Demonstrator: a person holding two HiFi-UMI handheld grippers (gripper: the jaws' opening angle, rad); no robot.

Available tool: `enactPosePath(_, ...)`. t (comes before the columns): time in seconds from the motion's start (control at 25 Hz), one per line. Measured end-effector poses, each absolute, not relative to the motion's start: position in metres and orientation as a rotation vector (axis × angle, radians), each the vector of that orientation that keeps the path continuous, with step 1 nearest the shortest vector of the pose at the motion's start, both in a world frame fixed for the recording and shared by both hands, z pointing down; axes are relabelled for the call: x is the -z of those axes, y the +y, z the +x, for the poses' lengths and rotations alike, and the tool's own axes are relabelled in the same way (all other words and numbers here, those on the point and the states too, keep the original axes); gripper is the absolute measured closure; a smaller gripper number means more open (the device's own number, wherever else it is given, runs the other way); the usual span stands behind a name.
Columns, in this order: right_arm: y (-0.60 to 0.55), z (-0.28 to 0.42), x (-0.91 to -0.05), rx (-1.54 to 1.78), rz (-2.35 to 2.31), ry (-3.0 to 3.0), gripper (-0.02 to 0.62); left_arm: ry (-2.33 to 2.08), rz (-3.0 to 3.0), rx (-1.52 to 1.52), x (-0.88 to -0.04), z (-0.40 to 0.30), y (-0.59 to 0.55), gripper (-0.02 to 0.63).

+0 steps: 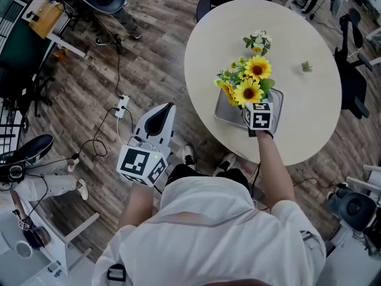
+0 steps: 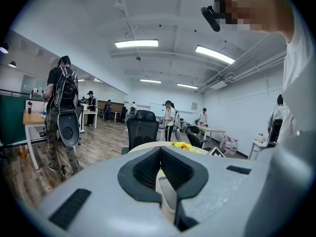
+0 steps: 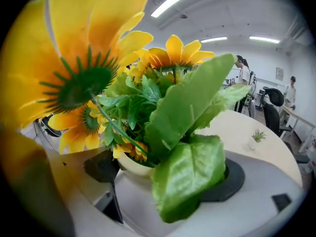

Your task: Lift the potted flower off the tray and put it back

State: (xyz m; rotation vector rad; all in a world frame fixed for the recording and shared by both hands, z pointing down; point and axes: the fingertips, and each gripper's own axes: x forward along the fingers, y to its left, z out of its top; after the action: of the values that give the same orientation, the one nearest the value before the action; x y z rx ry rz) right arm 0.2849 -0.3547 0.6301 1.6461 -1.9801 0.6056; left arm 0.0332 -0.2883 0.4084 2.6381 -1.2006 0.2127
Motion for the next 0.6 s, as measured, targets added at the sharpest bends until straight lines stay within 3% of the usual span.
enactPosePath(0.6, -0.245, 0.346, -0.399, -0.373, 1.856, -2.043, 0.117, -1.004, 2.929, -0.053, -0.339, 0.124, -0.277, 0.600)
